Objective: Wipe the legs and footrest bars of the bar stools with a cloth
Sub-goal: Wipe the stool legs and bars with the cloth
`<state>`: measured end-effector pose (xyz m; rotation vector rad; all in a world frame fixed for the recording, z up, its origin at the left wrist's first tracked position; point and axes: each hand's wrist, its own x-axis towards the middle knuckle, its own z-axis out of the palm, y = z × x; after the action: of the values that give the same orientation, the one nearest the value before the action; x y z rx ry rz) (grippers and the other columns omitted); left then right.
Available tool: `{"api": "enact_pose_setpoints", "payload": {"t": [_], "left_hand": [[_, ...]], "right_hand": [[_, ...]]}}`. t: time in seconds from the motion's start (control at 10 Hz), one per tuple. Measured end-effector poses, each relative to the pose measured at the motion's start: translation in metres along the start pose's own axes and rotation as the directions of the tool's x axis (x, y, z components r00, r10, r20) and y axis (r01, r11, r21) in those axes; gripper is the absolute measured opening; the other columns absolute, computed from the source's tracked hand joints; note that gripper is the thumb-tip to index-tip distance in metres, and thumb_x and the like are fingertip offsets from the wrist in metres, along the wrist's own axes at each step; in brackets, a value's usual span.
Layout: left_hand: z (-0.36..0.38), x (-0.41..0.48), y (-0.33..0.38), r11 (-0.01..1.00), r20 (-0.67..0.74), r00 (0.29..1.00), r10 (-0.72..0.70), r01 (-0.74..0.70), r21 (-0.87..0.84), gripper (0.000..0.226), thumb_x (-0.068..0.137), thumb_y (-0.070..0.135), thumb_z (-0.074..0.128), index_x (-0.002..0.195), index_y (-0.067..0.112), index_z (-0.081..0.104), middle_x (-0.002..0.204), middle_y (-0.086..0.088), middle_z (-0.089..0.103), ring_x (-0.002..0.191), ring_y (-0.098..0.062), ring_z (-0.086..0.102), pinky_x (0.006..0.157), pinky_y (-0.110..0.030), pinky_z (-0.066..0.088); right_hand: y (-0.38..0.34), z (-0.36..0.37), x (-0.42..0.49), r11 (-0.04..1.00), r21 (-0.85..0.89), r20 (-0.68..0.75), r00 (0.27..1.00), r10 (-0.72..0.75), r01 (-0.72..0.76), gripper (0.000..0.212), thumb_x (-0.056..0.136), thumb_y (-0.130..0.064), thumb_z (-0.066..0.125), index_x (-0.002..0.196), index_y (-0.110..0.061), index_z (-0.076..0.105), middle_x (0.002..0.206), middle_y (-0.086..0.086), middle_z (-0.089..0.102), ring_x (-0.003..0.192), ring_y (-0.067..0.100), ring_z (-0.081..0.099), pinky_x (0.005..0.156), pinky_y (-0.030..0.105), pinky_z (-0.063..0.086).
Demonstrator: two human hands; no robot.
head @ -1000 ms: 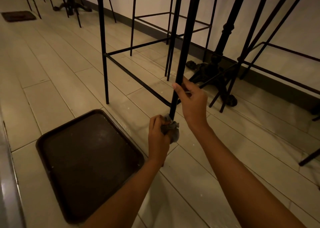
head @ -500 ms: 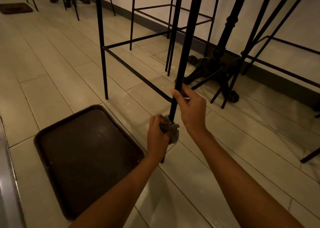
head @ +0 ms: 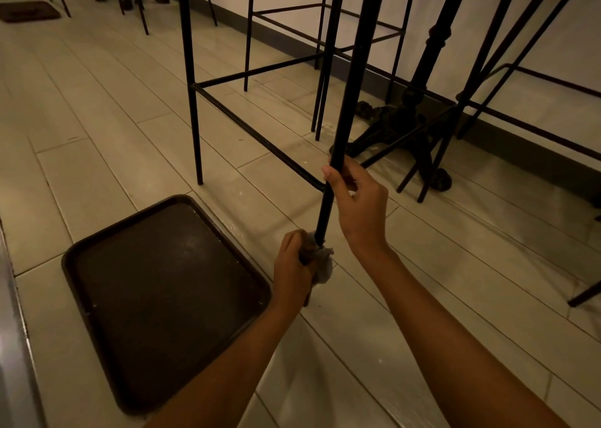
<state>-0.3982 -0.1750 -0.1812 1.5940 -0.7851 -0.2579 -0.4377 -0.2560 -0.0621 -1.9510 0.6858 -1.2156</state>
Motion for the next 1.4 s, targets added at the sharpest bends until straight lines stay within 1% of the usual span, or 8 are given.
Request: {"api": "enact_pose_setpoints", "payload": {"t": [0.1, 0.3, 0.4, 0.6, 0.9, 1.0, 1.2, 1.4], "left_hand": [[0.004, -0.001, 0.008, 0.999, -0.033, 0.998, -0.048, 0.048, -0.024, 0.024, 0.082, -0.011, 0.061, 0.102, 0.001, 0.055, 0.102, 0.0, 0.049, 0.088, 0.01, 0.054, 0.077, -0.005, 0.043], [0.005, -0.004, 0.002, 0.991, -0.004, 0.993, -0.12, 0.12, 0.057, 0.04, 0.081, -0.001, 0.062, 0.118, 0.005, 0.049, 0.111, 0.006, 0.042, 0.1, -0.009, 0.044, 0.085, -0.027, 0.043], [0.005, -0.01, -0.016, 0.992, 0.013, 0.996, -0.09, 0.088, 0.085, 0.027, 0.078, -0.006, 0.064, 0.1, 0.005, 0.053, 0.104, -0.003, 0.051, 0.093, -0.015, 0.053, 0.082, -0.03, 0.049], [0.013, -0.012, -0.017, 0.992, -0.07, 0.99, -0.126, 0.124, -0.029, 0.025, 0.08, -0.017, 0.055, 0.094, 0.004, 0.053, 0.094, 0.0, 0.052, 0.085, 0.007, 0.056, 0.073, -0.005, 0.045], [0.014, -0.014, -0.048, 0.99, 0.006, 0.992, -0.128, 0.128, 0.054, 0.037, 0.074, -0.004, 0.07, 0.08, 0.025, 0.047, 0.089, -0.001, 0.054, 0.081, -0.011, 0.055, 0.072, -0.017, 0.045], [0.015, -0.015, -0.058, 0.981, -0.002, 0.985, -0.171, 0.17, 0.092, 0.027, 0.071, -0.009, 0.07, 0.078, 0.009, 0.051, 0.087, -0.009, 0.056, 0.078, -0.018, 0.057, 0.069, -0.013, 0.046], [0.021, -0.02, -0.049, 0.984, -0.102, 0.983, -0.154, 0.162, 0.071, 0.026, 0.076, -0.003, 0.068, 0.076, 0.016, 0.05, 0.082, -0.006, 0.054, 0.069, -0.022, 0.056, 0.058, -0.037, 0.05], [0.021, -0.026, -0.054, 0.98, -0.073, 0.982, -0.176, 0.181, 0.076, 0.021, 0.074, -0.008, 0.068, 0.079, 0.005, 0.052, 0.082, -0.011, 0.052, 0.068, -0.006, 0.049, 0.06, -0.013, 0.041]], "right_hand": [[0.0, 0.003, -0.001, 1.0, 0.005, -0.028, 1.0, -0.012, 0.013, 0.025, 0.089, -0.022, 0.058, 0.109, -0.008, 0.064, 0.09, -0.006, 0.065, 0.083, 0.003, 0.062, 0.071, 0.022, 0.055], [0.003, 0.003, -0.003, 0.999, 0.04, -0.029, 1.0, 0.008, -0.007, 0.027, 0.088, -0.021, 0.059, 0.112, -0.007, 0.063, 0.097, 0.007, 0.07, 0.087, 0.008, 0.064, 0.075, 0.023, 0.055], [-0.002, 0.005, -0.004, 0.999, 0.041, -0.058, 0.998, 0.012, -0.01, 0.028, 0.088, -0.02, 0.059, 0.112, -0.006, 0.063, 0.097, 0.009, 0.07, 0.087, 0.01, 0.064, 0.074, 0.02, 0.054], [0.002, 0.006, -0.004, 0.997, 0.076, -0.055, 0.998, 0.025, -0.021, 0.029, 0.088, -0.02, 0.059, 0.114, -0.007, 0.062, 0.098, 0.008, 0.069, 0.089, 0.009, 0.064, 0.075, 0.017, 0.054], [0.005, 0.009, -0.005, 0.995, 0.092, -0.075, 0.996, 0.042, -0.035, 0.028, 0.088, -0.022, 0.059, 0.112, -0.008, 0.063, 0.094, 0.01, 0.069, 0.086, 0.012, 0.064, 0.073, 0.019, 0.054], [0.005, 0.008, -0.005, 0.994, 0.102, -0.067, 0.997, 0.036, -0.029, 0.028, 0.088, -0.021, 0.059, 0.112, -0.008, 0.063, 0.094, 0.011, 0.069, 0.086, 0.011, 0.064, 0.074, 0.018, 0.054], [0.007, 0.009, -0.006, 0.992, 0.118, -0.067, 0.996, 0.053, -0.045, 0.031, 0.088, -0.024, 0.059, 0.113, -0.008, 0.063, 0.095, 0.011, 0.068, 0.086, 0.01, 0.064, 0.075, 0.022, 0.055], [0.009, 0.008, -0.004, 0.995, 0.102, -0.073, 0.997, 0.031, -0.024, 0.031, 0.087, -0.024, 0.059, 0.113, -0.008, 0.063, 0.092, 0.012, 0.069, 0.085, 0.015, 0.064, 0.074, 0.024, 0.055]]}}
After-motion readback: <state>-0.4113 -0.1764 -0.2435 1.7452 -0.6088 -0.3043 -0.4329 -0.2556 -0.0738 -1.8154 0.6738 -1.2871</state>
